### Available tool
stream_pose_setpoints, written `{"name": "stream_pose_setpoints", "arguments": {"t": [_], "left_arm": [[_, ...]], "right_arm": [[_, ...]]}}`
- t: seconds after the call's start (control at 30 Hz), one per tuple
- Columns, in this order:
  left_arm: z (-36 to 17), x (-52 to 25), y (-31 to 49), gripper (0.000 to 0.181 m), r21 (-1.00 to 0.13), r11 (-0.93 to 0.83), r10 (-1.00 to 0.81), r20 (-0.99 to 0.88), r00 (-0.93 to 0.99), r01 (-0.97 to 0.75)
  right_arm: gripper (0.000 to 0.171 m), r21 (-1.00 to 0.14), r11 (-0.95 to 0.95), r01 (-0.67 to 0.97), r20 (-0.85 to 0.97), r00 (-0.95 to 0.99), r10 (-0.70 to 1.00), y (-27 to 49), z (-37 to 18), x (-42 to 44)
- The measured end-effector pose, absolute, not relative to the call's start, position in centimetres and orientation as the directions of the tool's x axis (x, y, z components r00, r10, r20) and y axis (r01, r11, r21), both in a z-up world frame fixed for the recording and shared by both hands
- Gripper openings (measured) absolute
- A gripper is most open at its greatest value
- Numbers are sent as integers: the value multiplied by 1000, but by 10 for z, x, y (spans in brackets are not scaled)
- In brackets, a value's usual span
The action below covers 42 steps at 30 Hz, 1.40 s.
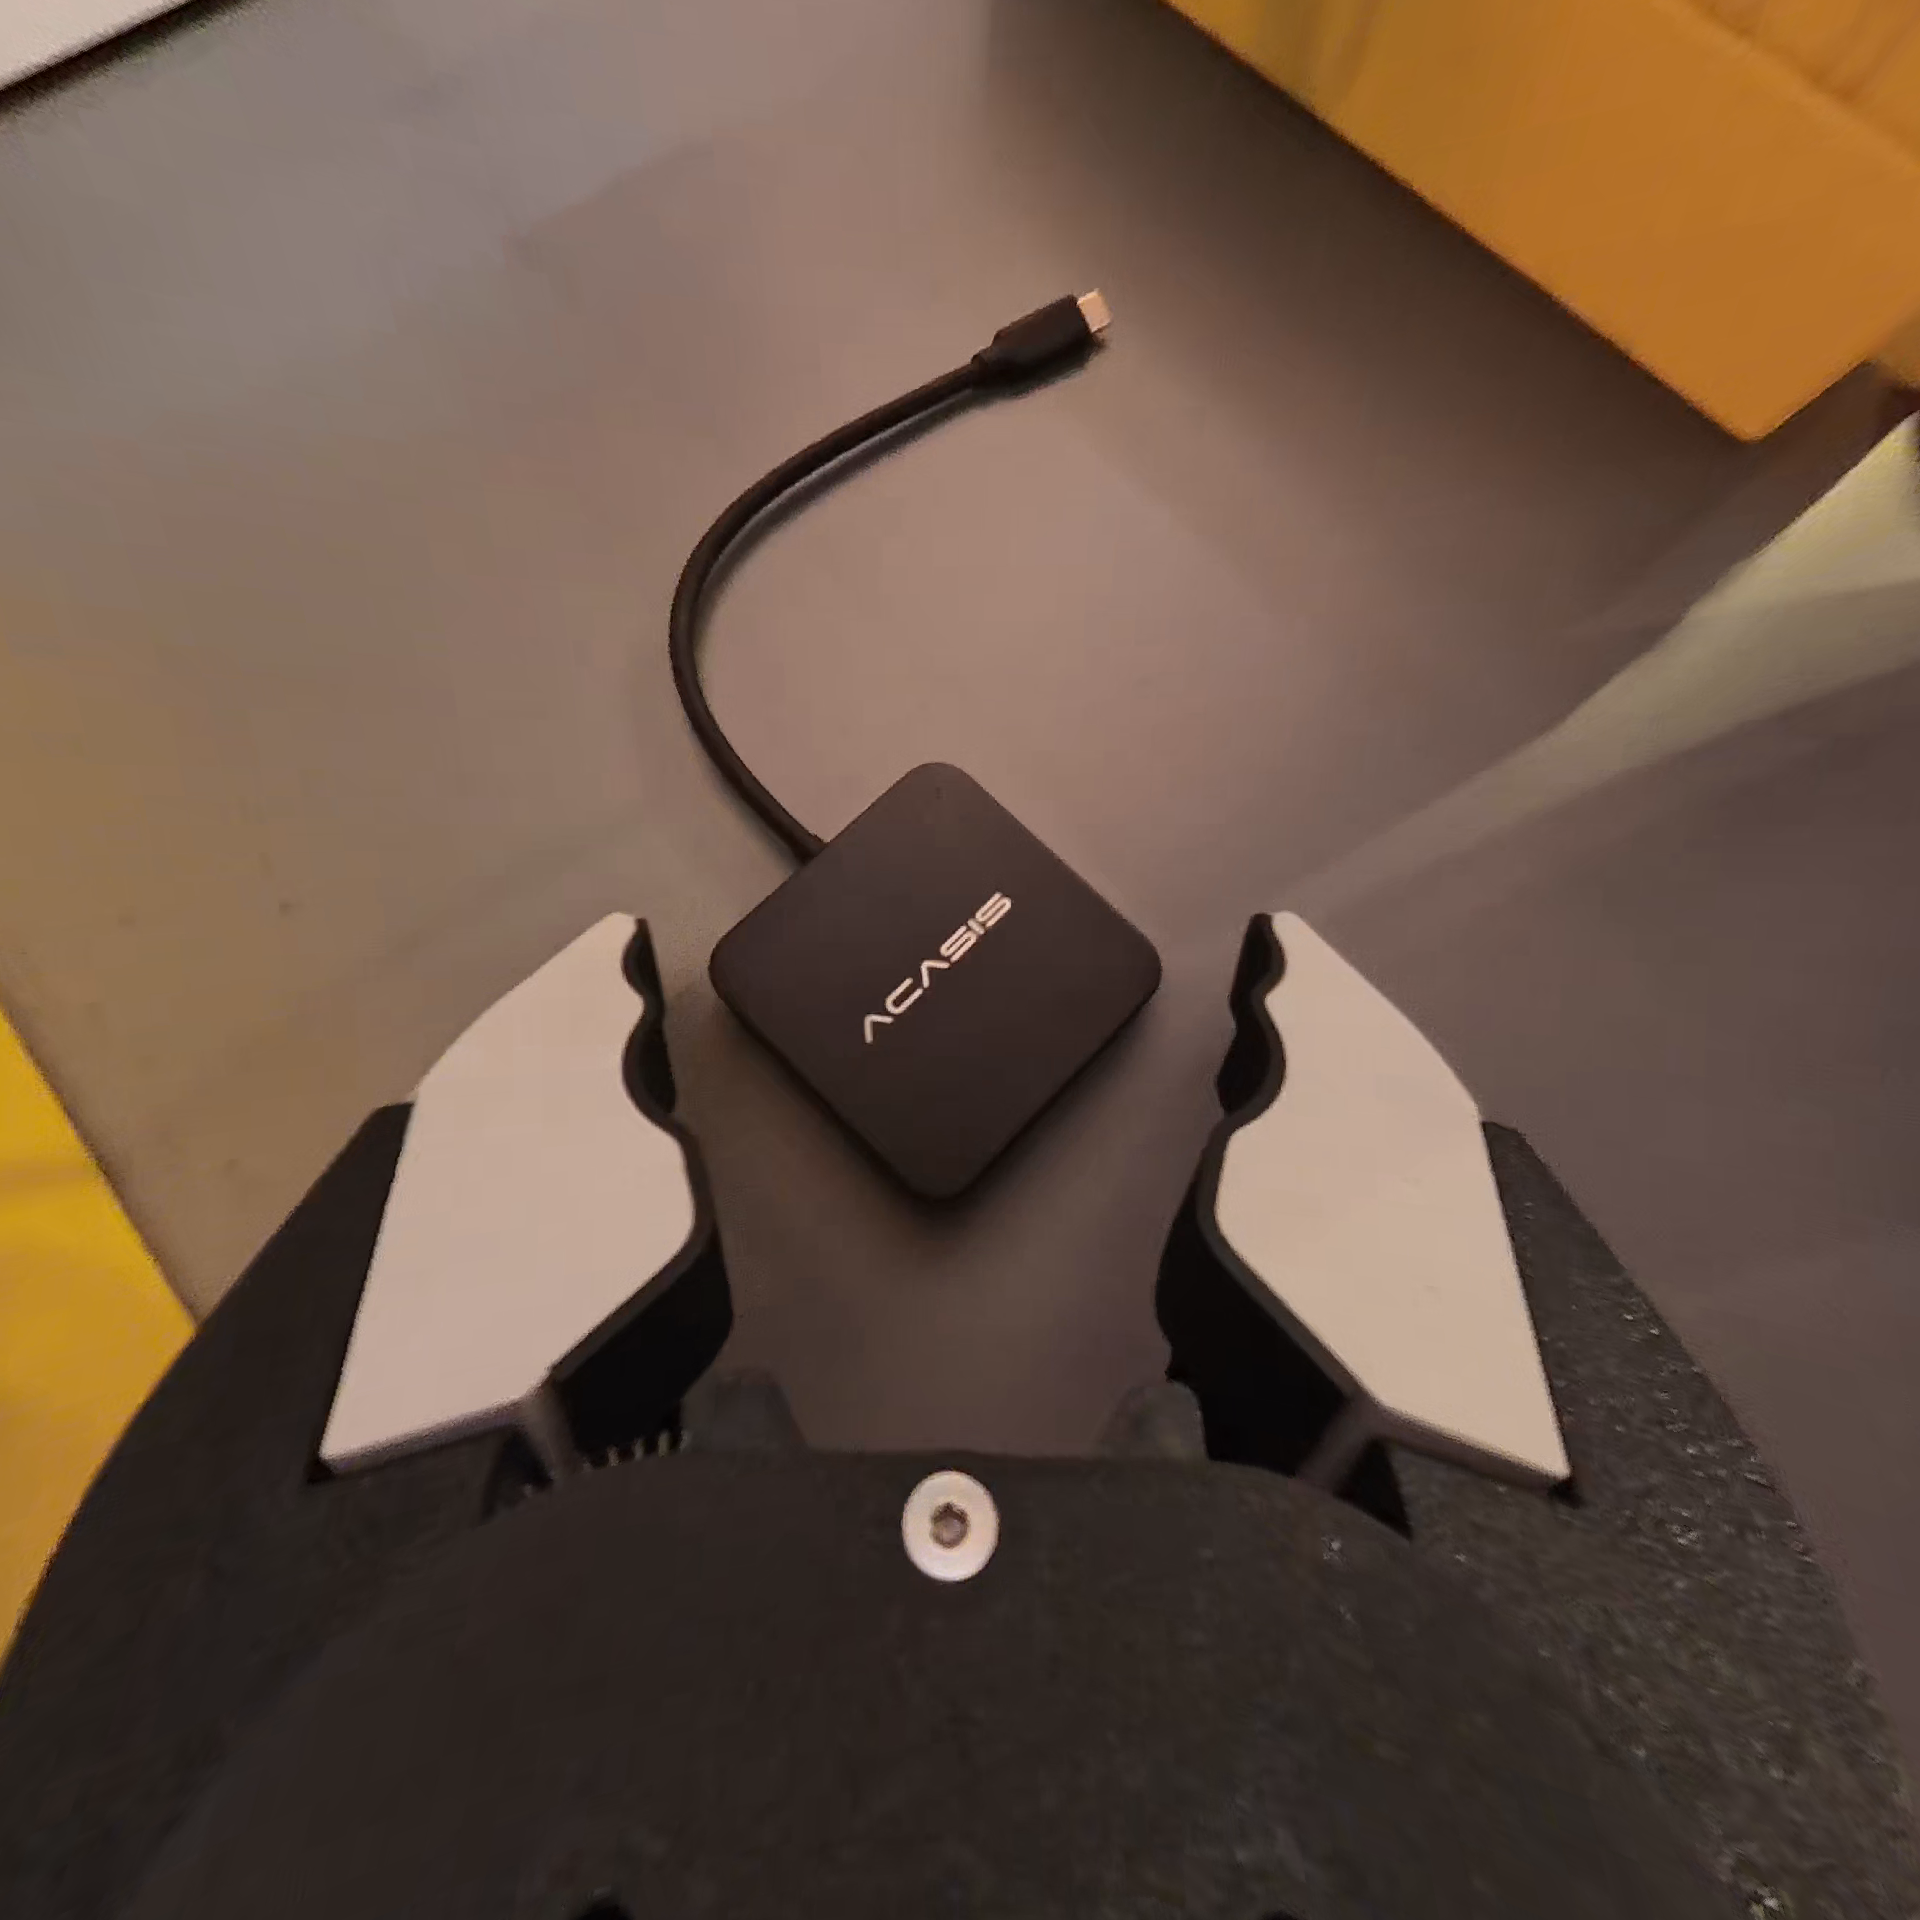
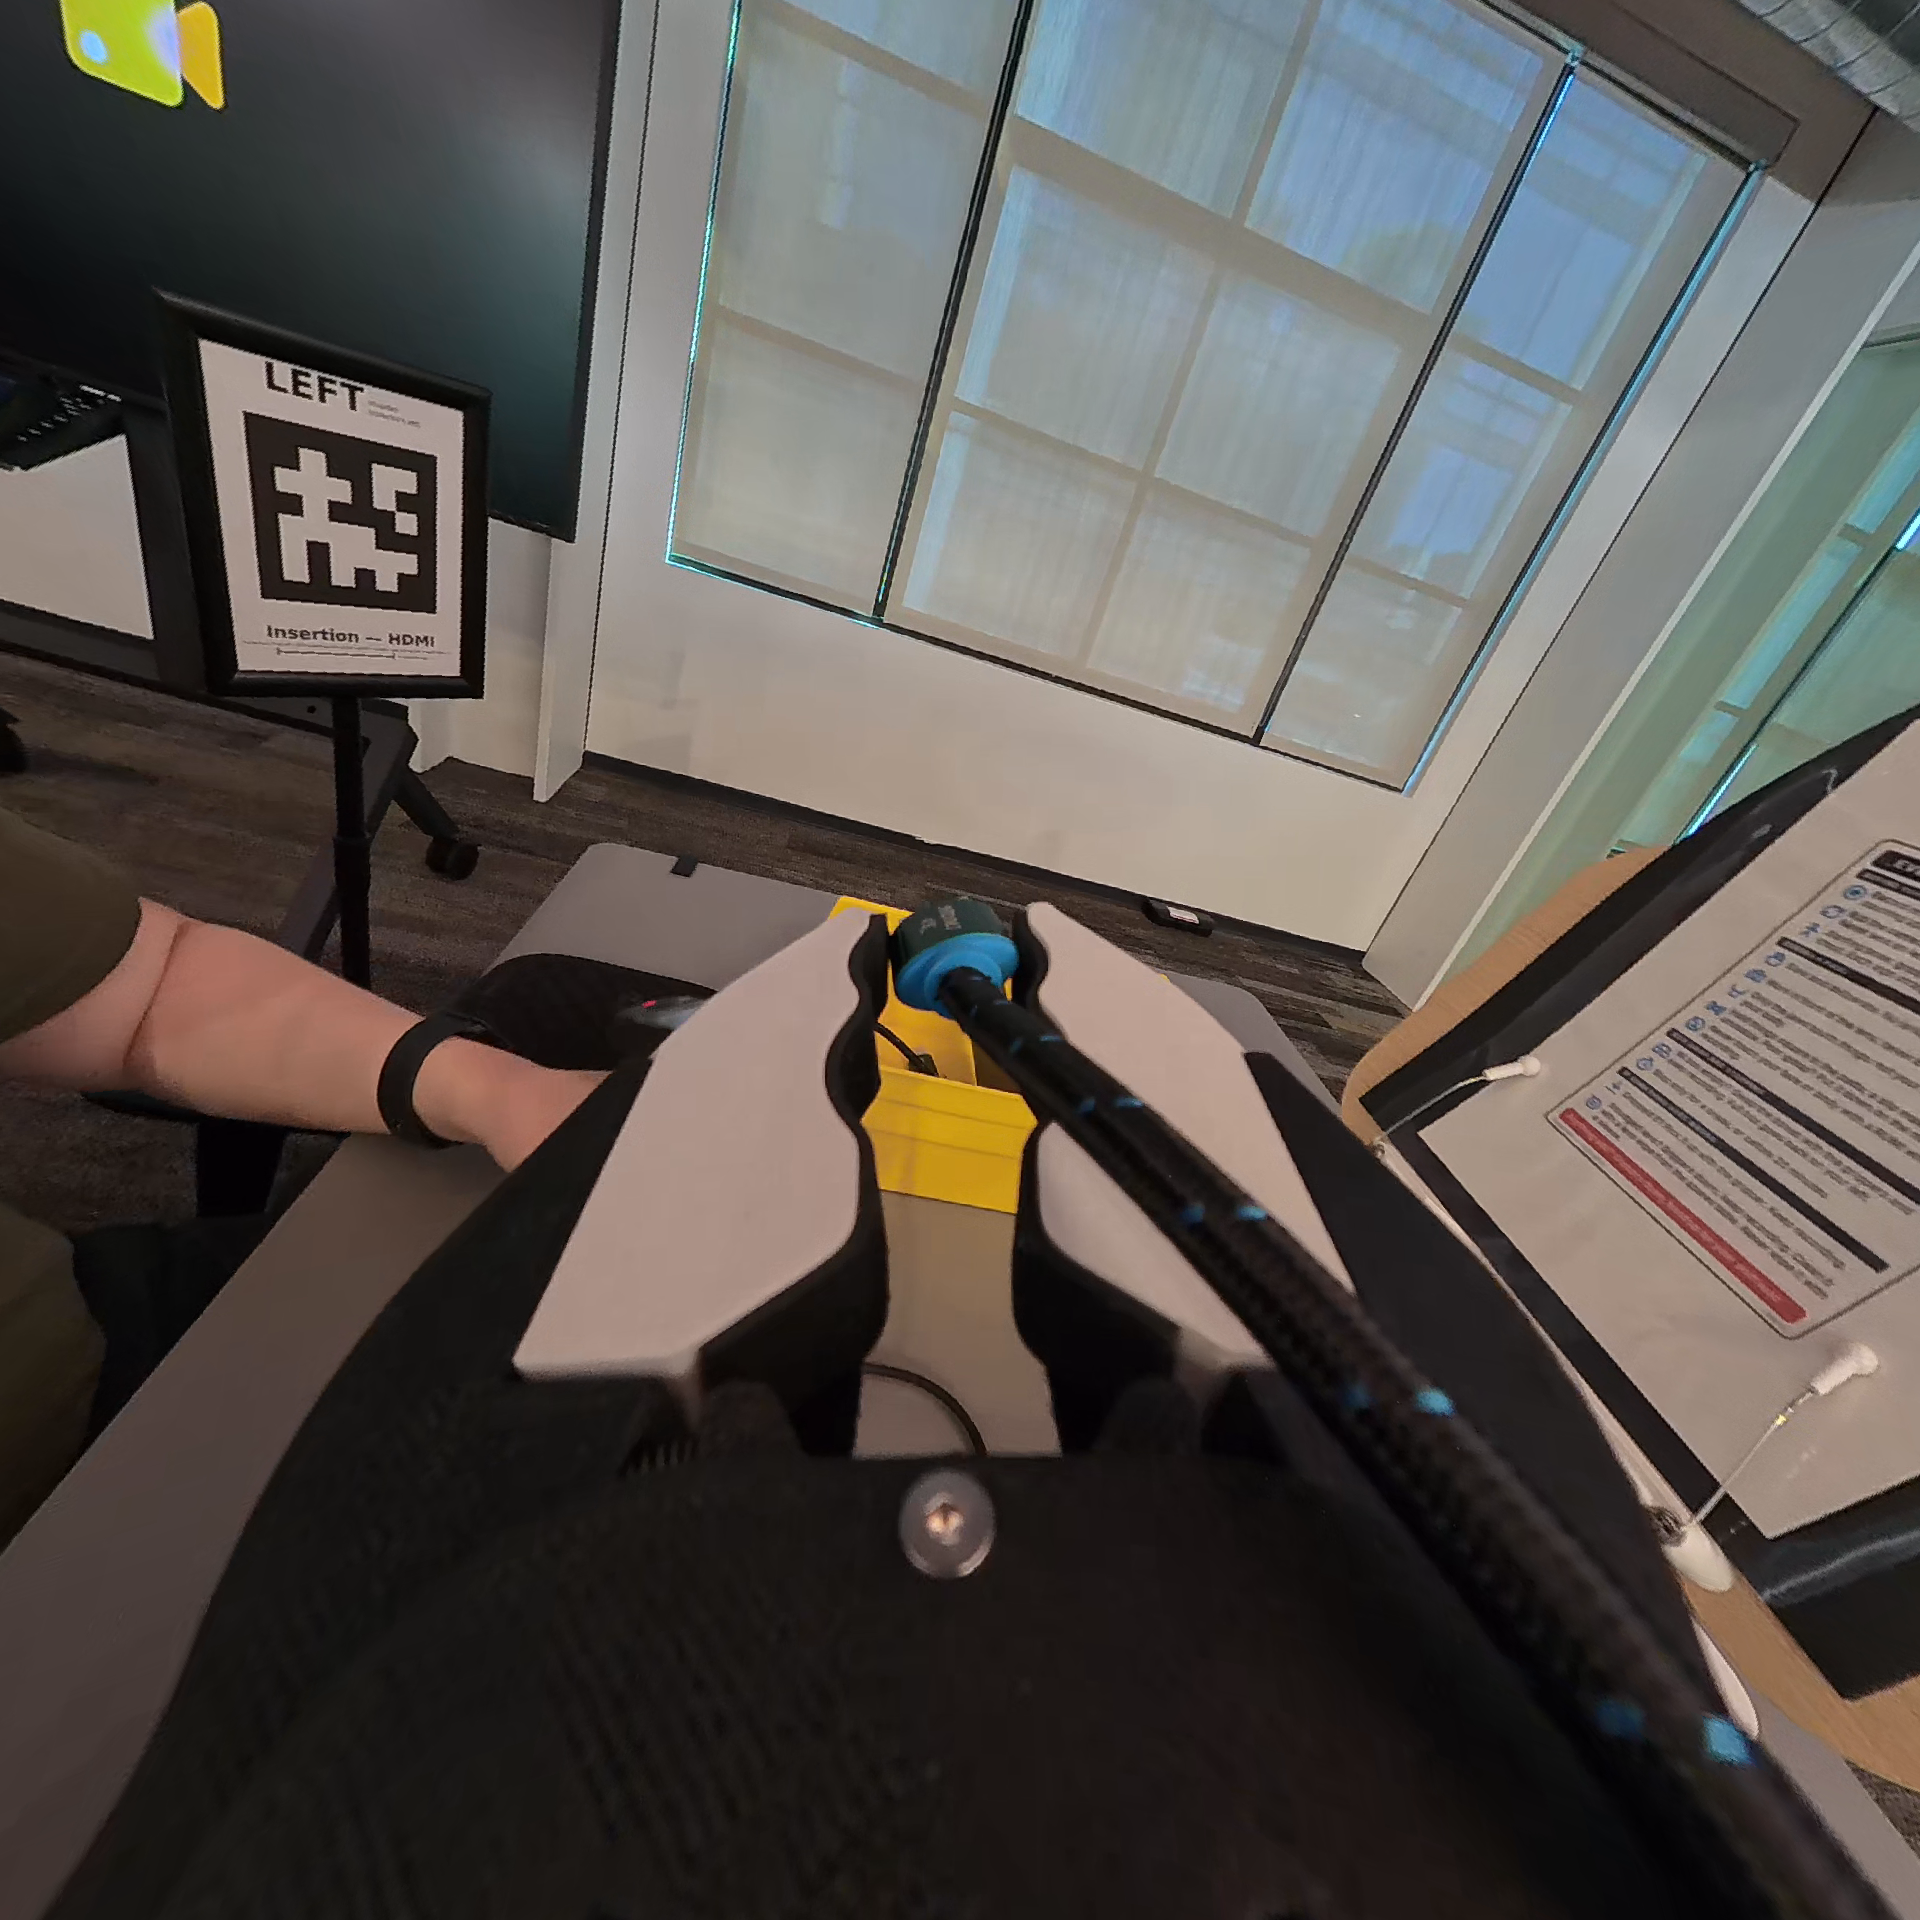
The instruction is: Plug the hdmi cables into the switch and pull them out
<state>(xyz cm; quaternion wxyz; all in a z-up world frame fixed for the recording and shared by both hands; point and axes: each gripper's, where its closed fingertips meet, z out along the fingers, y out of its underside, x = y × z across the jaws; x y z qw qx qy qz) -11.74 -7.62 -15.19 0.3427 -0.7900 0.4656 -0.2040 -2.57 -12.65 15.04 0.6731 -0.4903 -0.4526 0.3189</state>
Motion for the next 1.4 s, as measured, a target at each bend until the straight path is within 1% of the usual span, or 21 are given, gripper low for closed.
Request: {"name": "stream_pose_setpoints", "arguments": {"t": [0.07,0.1,0.17,0.27,0.77,0.9,0.97,1.0,1.03,1.4], "left_arm": [[-159,-122,-73,111,-707,-308,-868,-65,492,-636],[-161,-123,-72,116,-704,-318,-862,-63,502,-635],[-163,-124,-69,119,-701,-345,-851,-48,523,-624],[-164,-123,-72,113,-694,-365,-854,-17,521,-620],[-165,-118,-71,117,-691,-396,-831,-10,556,-604],[-164,-116,-74,112,-696,-383,-841,-9,541,-607],[-162,-115,-76,102,-700,-373,-848,-8,529,-609],[-162,-116,-76,91,-704,-370,-850,-6,526,-606],[-161,-117,-76,88,-707,-366,-854,-3,520,-605],[-160,-118,-77,87,-710,-351,-865,-4,501,-611]], "right_arm": [[23,-949,315,10,295,384,875,-127,151,-26],[23,-949,316,10,295,382,876,-128,151,-27],[23,-948,320,11,299,381,875,-129,151,-27],[23,-946,325,15,306,376,874,-131,152,-28],[23,-944,330,27,316,378,870,-130,151,-29],[23,-943,331,34,319,375,871,-130,149,-31],[23,-942,332,36,321,374,870,-131,149,-31],[23,-942,333,36,322,373,870,-131,150,-31],[23,-942,334,35,322,372,870,-132,150,-31],[23,-939,341,40,330,371,868,-133,151,-31]]}}
